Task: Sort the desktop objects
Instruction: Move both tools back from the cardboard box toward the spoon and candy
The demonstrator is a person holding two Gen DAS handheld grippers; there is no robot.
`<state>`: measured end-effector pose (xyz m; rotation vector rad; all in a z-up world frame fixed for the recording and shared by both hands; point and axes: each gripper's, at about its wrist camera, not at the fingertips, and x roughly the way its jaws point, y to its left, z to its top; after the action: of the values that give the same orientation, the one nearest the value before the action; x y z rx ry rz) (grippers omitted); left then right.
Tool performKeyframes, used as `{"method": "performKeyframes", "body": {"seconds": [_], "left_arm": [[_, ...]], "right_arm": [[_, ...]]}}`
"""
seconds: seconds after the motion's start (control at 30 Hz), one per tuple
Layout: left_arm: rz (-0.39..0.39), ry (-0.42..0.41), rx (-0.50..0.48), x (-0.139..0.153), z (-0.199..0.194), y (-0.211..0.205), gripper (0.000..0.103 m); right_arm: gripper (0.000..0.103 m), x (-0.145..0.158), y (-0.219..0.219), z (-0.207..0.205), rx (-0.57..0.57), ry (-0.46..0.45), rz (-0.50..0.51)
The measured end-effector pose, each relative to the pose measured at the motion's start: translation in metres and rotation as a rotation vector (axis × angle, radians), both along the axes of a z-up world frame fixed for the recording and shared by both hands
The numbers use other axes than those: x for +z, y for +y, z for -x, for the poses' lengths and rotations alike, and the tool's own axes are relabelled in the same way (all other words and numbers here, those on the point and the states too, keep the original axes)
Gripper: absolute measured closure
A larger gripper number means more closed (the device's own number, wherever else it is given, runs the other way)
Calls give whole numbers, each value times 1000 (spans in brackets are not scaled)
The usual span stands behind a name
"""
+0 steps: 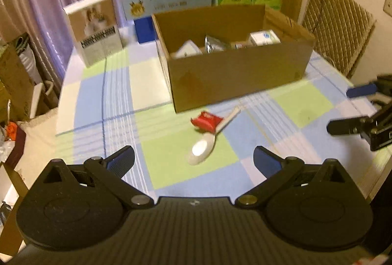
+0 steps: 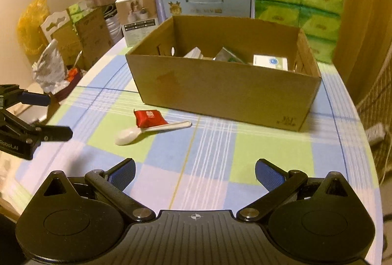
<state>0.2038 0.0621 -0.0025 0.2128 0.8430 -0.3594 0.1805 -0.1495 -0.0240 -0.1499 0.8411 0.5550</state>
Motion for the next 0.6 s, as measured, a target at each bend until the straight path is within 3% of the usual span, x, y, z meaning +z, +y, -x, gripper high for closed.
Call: {"method": "performKeyframes", "body": {"seconds": [0.33, 0.53, 0.6], "left_arm": [[-40, 49, -145, -56, -15, -10, 10], [-58, 42, -187, -80, -37, -19, 31], [-61, 34, -200, -87, -45, -22, 31]], "right_arm": [[2, -42, 5, -16, -25, -11, -37], [2, -62, 3, -26, -47, 10, -16], [2, -64, 3, -29, -58, 12, -17]]}}
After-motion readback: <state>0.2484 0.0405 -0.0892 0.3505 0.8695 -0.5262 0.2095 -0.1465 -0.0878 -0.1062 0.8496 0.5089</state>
